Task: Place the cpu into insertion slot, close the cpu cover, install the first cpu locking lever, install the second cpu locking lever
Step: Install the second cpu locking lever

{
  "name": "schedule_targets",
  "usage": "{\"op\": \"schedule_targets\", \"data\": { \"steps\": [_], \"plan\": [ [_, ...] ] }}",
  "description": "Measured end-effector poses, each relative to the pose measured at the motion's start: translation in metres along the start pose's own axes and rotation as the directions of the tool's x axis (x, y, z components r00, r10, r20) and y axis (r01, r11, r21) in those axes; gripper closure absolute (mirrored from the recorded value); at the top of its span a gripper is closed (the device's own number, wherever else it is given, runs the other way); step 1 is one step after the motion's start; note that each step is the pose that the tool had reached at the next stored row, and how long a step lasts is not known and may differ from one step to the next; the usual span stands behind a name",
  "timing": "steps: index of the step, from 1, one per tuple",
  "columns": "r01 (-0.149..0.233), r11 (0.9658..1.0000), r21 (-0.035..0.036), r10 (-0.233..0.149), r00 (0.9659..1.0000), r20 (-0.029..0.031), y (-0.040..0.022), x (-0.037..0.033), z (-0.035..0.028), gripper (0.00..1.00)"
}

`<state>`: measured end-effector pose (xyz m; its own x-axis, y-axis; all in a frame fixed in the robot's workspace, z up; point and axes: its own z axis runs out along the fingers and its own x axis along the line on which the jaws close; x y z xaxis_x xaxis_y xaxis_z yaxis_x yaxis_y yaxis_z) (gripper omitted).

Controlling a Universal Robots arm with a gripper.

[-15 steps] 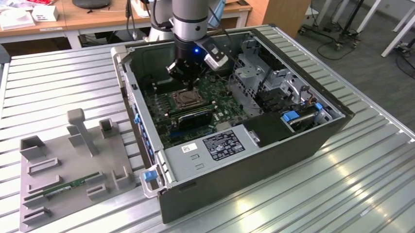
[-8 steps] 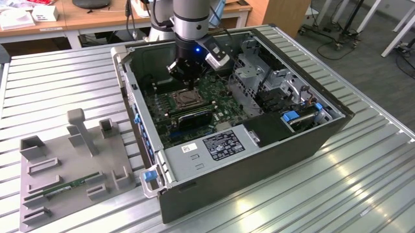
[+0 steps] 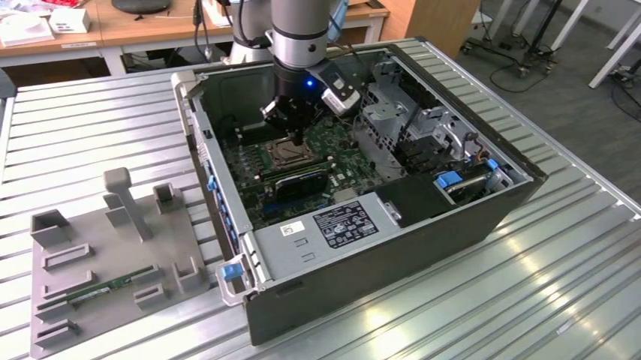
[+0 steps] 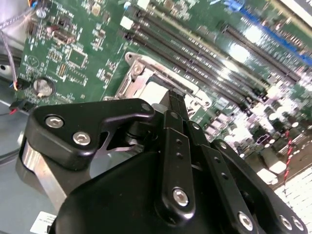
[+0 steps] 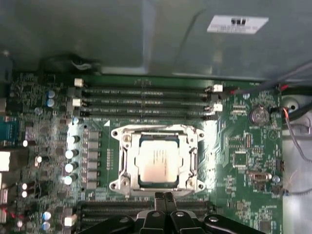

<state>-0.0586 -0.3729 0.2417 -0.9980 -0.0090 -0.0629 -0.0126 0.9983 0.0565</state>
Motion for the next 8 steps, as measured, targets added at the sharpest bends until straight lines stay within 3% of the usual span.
{"op": "schedule_targets", "data": {
  "steps": [4,8],
  "plan": [
    [0.000,1.0000,0.0000,0.000,1.0000,0.0000,-0.0057,0.0004,-0.0004,0.89],
    [0.000,1.0000,0.0001,0.000,1.0000,0.0000,-0.0062,0.0006,-0.0004,0.89]
  ]
}}
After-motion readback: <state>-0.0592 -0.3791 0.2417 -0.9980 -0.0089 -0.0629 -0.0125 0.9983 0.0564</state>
